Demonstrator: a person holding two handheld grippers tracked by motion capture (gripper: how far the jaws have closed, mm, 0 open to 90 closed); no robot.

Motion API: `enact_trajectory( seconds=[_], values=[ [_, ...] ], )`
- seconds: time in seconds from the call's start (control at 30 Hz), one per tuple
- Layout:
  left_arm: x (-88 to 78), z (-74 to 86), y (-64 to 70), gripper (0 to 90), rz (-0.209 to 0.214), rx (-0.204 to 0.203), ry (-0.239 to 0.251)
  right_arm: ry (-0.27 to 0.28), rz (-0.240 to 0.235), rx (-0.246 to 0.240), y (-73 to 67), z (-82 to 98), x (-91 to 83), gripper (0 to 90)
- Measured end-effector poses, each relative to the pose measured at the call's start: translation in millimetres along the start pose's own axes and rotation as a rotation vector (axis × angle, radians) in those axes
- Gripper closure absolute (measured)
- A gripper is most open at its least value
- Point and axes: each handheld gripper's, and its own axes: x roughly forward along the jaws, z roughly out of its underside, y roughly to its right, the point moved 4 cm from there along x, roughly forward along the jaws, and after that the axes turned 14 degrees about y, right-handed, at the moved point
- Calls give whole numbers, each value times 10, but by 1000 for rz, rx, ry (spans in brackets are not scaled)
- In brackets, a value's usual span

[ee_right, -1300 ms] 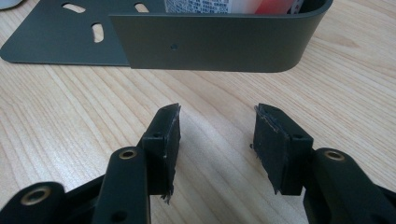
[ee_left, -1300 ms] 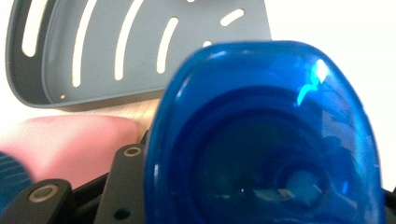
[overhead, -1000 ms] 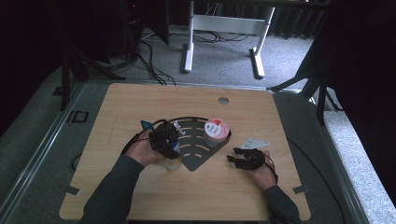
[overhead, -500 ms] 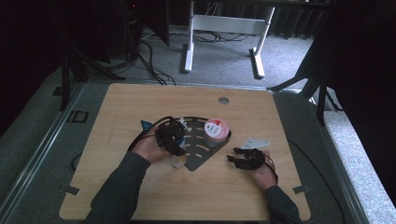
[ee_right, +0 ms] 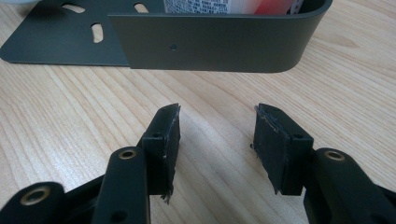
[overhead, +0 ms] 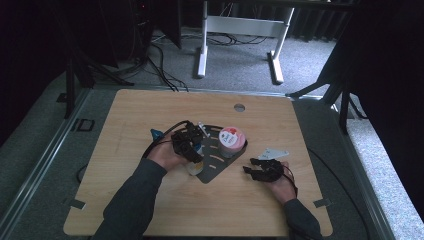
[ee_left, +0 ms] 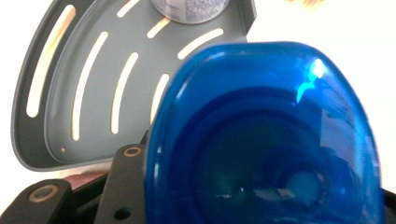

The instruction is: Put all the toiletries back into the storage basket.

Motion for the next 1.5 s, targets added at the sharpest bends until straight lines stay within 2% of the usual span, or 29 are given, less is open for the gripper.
enact_trajectory(
  seconds=[0.47, 0.83, 1.13, 1.5],
  values=[
    [42, -137, -56, 551, -24, -6, -3, 0, 1, -1, 2, 0, 1, 508],
    [111, -215, -166, 551, -38, -24, -9, -1, 4, -3, 3, -1, 2, 508],
    [122, -350, -231, 552, -76, -48, 22, -1, 3, -3, 5, -1, 2, 507],
    [161, -502, -255, 552, -114, -45, 42, -1, 3, -3, 8, -1, 2, 508]
  ],
)
